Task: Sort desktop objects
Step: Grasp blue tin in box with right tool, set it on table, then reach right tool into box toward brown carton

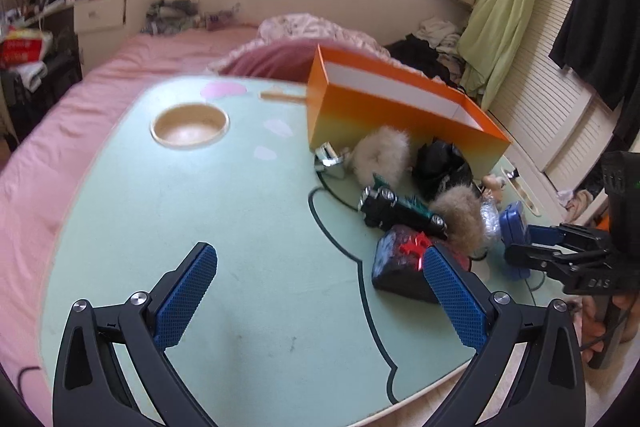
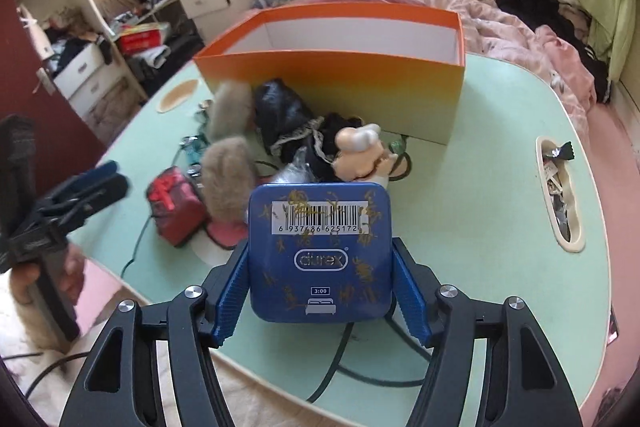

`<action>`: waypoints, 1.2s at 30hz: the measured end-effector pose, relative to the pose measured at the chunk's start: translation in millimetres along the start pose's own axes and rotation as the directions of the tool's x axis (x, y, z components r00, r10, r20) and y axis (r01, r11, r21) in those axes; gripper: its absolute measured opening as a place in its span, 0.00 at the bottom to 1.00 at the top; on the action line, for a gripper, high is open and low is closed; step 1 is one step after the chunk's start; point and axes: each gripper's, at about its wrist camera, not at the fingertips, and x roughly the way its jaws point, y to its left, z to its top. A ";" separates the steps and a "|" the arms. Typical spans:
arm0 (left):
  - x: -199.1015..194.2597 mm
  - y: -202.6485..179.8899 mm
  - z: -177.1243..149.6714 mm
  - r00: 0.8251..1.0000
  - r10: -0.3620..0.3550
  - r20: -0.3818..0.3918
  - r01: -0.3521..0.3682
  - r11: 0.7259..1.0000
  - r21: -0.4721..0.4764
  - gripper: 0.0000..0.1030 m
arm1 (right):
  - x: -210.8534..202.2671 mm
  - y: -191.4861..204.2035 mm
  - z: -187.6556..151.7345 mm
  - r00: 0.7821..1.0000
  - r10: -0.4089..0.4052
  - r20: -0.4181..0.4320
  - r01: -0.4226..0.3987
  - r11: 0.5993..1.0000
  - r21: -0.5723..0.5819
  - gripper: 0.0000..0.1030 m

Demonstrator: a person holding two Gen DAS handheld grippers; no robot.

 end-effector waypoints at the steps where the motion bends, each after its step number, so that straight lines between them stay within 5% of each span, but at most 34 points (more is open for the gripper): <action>1: -1.1 -1.6 0.1 1.000 0.005 0.008 -0.005 1.000 0.007 1.00 | 1.0 -4.6 1.1 1.000 -0.001 0.004 0.001 1.000 0.016 0.64; 8: 3.1 -1.3 -0.3 1.000 0.003 -0.003 -0.003 1.000 -0.003 1.00 | -25.6 -19.5 -11.6 0.976 0.005 0.216 -0.017 0.998 0.055 0.78; 23: 5.4 2.5 4.6 0.997 0.075 0.014 -0.075 0.997 -0.007 1.00 | -12.3 42.4 -65.9 0.998 0.018 0.053 -0.007 0.976 -0.216 0.80; 31: 16.2 5.8 2.1 0.995 0.090 -0.033 -0.091 0.996 -0.010 1.00 | -1.1 52.2 -71.4 0.993 -0.023 0.114 0.052 0.966 -0.254 0.96; 36: 26.5 -8.3 -5.0 0.991 0.102 -0.088 -0.094 0.992 0.087 1.00 | 2.2 48.7 -70.7 0.987 -0.005 0.162 0.046 0.968 -0.247 1.00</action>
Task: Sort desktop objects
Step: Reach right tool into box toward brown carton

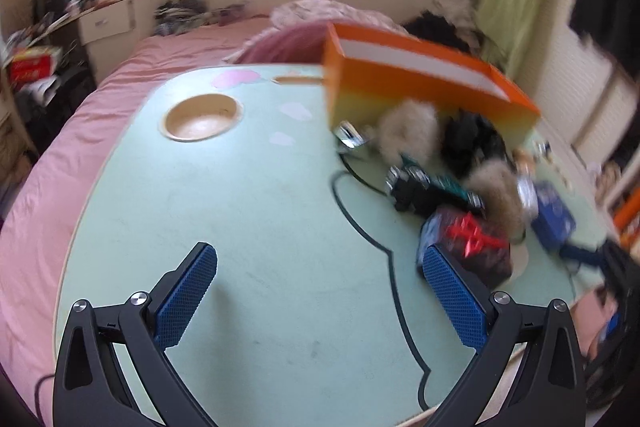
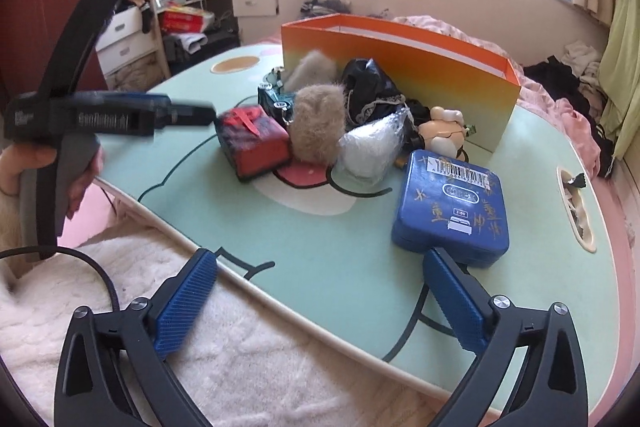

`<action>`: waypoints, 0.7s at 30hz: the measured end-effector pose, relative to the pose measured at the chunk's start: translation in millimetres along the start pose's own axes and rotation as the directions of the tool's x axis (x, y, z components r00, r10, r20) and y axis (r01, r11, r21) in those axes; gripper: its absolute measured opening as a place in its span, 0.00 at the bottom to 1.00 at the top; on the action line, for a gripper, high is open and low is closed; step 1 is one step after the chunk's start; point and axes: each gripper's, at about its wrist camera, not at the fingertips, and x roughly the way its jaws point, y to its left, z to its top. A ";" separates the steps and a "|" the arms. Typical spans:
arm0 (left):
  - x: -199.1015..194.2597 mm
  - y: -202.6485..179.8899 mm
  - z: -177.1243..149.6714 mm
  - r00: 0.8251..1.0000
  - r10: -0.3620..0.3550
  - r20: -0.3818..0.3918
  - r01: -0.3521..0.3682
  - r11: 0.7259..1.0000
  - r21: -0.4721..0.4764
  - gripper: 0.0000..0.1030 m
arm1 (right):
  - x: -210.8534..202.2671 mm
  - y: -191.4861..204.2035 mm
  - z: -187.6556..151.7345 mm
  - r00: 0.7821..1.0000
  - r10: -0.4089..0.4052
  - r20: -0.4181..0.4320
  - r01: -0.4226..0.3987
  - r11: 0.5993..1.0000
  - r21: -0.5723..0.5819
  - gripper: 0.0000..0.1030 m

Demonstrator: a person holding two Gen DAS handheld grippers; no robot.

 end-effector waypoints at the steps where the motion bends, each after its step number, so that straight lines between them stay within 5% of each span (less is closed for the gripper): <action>1: 1.2 -5.3 -1.4 1.000 0.004 -0.011 -0.003 0.999 0.038 1.00 | 0.0 -1.0 0.5 1.000 -0.001 0.012 0.001 1.000 0.004 1.00; 8: -1.3 -33.6 -10.1 0.996 0.078 0.031 -0.083 0.975 0.204 1.00 | 0.2 -3.5 1.8 0.998 -0.001 0.056 0.000 1.000 0.019 1.00; 13: -5.2 -30.3 -7.6 0.998 0.060 0.037 -0.065 0.982 0.176 1.00 | -6.9 -6.4 3.3 0.995 -0.023 0.098 0.020 0.999 0.033 0.97; 16: -7.8 -27.4 -6.5 1.000 -0.016 0.025 0.013 0.992 0.127 1.00 | -21.8 -5.6 10.8 0.984 -0.061 0.166 0.059 0.998 0.018 0.91; 19: -4.8 -24.8 -8.9 0.996 -0.089 -0.009 0.090 0.994 0.068 1.00 | -37.7 -12.6 37.7 0.982 0.001 0.187 -0.007 0.999 0.031 0.78; 21: -4.4 -29.3 -11.0 0.998 -0.067 0.007 0.066 0.994 0.082 1.00 | -44.3 -25.1 61.6 0.980 0.031 0.194 -0.050 0.994 0.097 0.70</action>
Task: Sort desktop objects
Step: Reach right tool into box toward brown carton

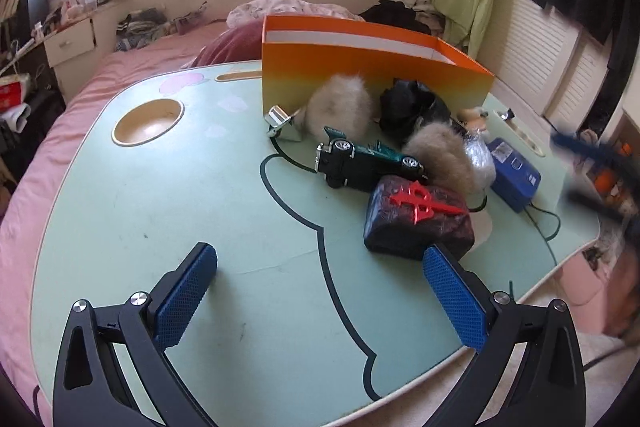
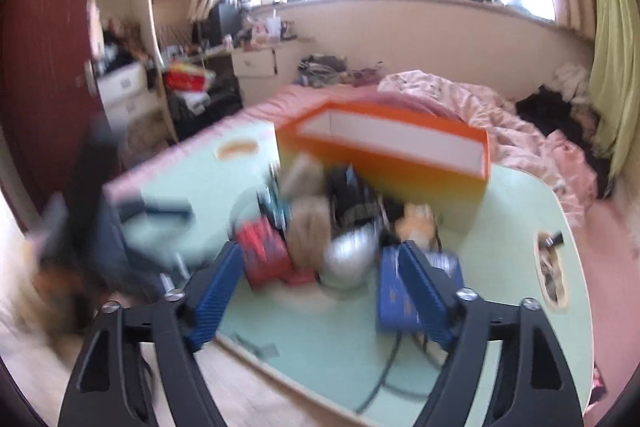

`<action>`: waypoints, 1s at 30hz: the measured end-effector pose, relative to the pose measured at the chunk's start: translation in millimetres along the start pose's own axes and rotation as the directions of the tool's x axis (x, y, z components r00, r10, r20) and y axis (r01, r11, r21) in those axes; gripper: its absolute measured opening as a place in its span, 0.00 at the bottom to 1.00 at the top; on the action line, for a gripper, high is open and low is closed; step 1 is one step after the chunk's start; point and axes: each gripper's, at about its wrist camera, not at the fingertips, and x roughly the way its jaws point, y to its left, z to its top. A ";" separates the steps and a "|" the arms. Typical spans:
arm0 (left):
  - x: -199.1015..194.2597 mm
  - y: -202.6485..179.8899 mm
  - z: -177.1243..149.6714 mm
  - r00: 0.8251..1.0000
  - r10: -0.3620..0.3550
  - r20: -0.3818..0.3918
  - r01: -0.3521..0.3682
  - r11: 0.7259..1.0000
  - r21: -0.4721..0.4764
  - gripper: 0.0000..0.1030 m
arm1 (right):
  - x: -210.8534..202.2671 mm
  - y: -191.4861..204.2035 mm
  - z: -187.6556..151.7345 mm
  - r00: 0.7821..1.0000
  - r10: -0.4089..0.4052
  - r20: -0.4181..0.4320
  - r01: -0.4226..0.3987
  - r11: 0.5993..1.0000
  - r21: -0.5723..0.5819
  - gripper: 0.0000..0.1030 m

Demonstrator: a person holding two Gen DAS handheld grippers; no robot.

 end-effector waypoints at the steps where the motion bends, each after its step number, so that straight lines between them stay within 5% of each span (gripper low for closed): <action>1: 1.3 -3.5 -0.7 1.000 0.013 0.001 -0.013 1.000 0.014 1.00 | 2.5 -10.4 23.8 0.999 0.040 -0.005 -0.040 0.998 0.057 0.66; 4: 5.0 -13.2 -5.8 0.997 0.065 0.030 -0.067 0.996 0.056 1.00 | 30.9 -29.7 75.0 0.987 0.135 -0.086 -0.119 0.979 0.164 0.62; 8: 3.2 -19.7 -12.0 0.996 0.038 0.077 -0.044 0.996 0.081 1.00 | 123.6 -44.7 127.2 0.905 0.270 -0.330 -0.157 0.930 0.332 0.62; 14: 3.8 -20.7 -13.4 0.996 0.020 0.088 -0.028 0.995 0.095 1.00 | 225.5 -52.4 148.9 0.826 0.131 -0.548 0.067 0.943 0.326 0.62; 16: 4.4 -20.9 -12.8 0.996 0.017 0.091 -0.026 0.995 0.096 1.00 | 240.6 -54.9 143.4 0.805 0.119 -0.581 0.099 0.939 0.330 0.62; 19: 2.7 -24.5 -15.3 0.995 0.015 0.094 -0.024 0.995 0.100 1.00 | 269.2 -47.7 132.2 0.740 0.121 -0.661 0.087 0.958 0.273 0.65; 21: 3.2 -24.9 -15.4 0.996 0.004 0.091 -0.014 0.994 0.106 1.00 | 270.2 -43.3 130.8 0.751 0.110 -0.650 0.066 0.968 0.241 0.61; 25: 2.5 -25.0 -15.4 0.996 0.001 0.093 -0.011 0.994 0.108 1.00 | 263.6 -51.3 130.7 0.764 0.166 -0.624 0.034 0.955 0.295 0.21; 28: 2.4 -25.4 -15.9 0.996 0.000 0.095 -0.011 0.994 0.109 1.00 | 256.3 -61.4 129.5 0.775 0.175 -0.608 0.038 0.946 0.320 0.07; 30: 2.2 -25.4 -16.2 0.996 0.000 0.095 -0.010 0.994 0.109 1.00 | 254.2 -75.2 126.6 0.771 0.027 -0.636 0.163 0.957 0.239 0.02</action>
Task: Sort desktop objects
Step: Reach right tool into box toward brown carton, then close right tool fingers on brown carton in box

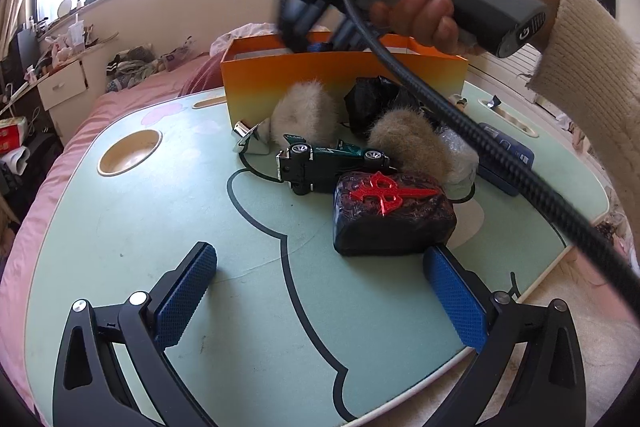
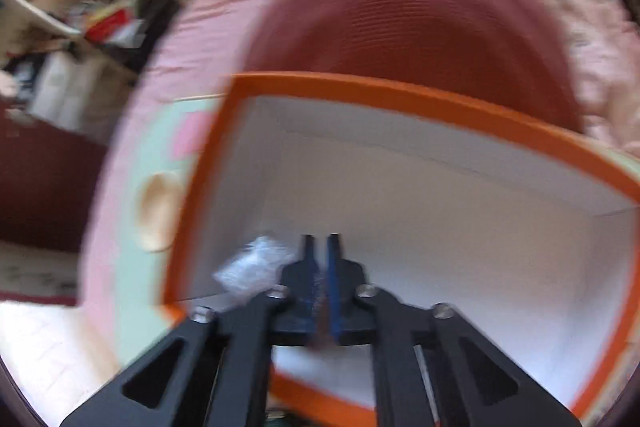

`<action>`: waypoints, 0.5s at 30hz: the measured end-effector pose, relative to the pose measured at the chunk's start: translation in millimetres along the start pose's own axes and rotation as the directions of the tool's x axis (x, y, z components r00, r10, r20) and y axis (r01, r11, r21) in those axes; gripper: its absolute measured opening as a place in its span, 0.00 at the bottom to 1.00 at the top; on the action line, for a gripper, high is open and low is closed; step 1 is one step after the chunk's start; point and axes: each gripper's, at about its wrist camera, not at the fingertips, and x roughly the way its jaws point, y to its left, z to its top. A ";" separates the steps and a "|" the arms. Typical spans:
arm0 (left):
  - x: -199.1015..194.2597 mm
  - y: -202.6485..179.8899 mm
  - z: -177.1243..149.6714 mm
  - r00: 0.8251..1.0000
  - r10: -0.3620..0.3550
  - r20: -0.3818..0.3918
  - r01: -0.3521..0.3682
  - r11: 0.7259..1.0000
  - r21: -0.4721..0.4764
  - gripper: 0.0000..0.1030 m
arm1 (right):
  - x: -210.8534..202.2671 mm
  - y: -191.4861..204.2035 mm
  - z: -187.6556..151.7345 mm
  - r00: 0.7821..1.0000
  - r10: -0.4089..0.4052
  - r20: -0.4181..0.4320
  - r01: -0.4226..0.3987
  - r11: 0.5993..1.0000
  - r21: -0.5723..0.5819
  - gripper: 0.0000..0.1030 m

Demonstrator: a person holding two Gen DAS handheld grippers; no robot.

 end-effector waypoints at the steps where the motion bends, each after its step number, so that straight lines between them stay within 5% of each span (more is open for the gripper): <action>1: 0.1 0.3 0.1 1.000 -0.001 0.000 0.001 1.000 0.000 1.00 | -2.0 -0.9 -1.4 0.999 -0.040 0.009 0.040 0.999 0.006 0.02; 3: -0.2 0.3 -0.3 1.000 -0.002 0.002 0.002 1.000 0.001 1.00 | -5.1 -19.5 1.3 1.000 0.010 0.007 -0.010 0.999 0.054 0.06; 5: -1.7 0.3 0.3 1.000 -0.003 0.004 0.003 1.000 0.002 1.00 | -16.7 -30.0 -1.2 0.982 0.183 0.038 -0.187 0.975 0.121 0.15; 6: -1.9 0.3 0.4 1.000 -0.003 0.004 0.003 1.000 0.002 1.00 | -21.1 -28.7 -2.6 0.978 0.204 0.049 -0.209 0.971 0.117 0.36; 7: -1.9 0.8 0.5 1.000 -0.003 0.004 0.003 1.000 0.002 1.00 | -26.3 -22.1 -4.6 0.979 0.197 0.059 -0.202 0.976 0.088 0.54; 11: -2.1 1.0 0.8 1.000 -0.005 0.004 0.005 1.000 0.003 1.00 | -26.0 26.7 -12.8 0.997 0.067 0.036 -0.063 0.992 -0.111 0.57; 15: -2.6 -0.2 -0.2 1.000 -0.009 0.000 0.009 1.000 0.002 1.00 | -1.9 49.3 -23.5 0.999 0.032 -0.031 -0.037 0.982 -0.183 0.64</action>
